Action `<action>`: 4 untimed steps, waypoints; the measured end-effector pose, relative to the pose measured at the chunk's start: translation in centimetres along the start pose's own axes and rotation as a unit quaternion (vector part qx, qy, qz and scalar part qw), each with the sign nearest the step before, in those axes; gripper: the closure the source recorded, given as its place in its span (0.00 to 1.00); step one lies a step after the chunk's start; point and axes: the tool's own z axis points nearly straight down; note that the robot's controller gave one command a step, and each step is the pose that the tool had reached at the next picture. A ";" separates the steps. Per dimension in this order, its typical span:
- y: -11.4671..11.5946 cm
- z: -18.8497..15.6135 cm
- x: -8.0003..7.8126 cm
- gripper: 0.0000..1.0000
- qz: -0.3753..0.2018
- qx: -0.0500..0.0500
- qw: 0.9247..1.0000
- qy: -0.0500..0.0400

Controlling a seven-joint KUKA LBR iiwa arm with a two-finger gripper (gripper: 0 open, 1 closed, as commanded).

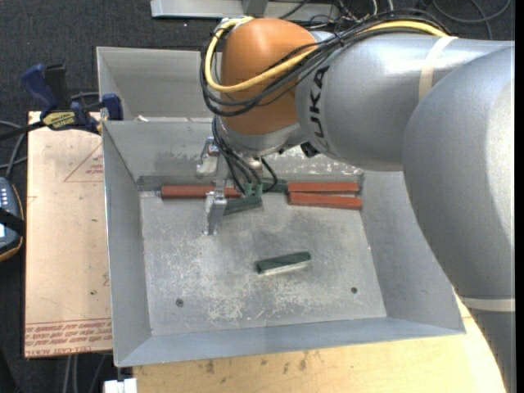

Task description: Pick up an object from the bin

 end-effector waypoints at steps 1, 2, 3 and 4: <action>0.0 0.0 0.0 0.00 0.000 0.000 1.000 0.000; -0.1 0.3 -0.2 0.00 -0.003 -0.001 1.000 -0.002; -1.1 4.3 -0.2 0.00 -0.022 0.002 1.000 0.003; -3.2 5.4 -2.1 0.00 -0.090 -0.001 0.996 -0.003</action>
Offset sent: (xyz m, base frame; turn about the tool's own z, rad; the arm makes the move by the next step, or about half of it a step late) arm 0.0220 -0.0485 -0.0798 -0.0140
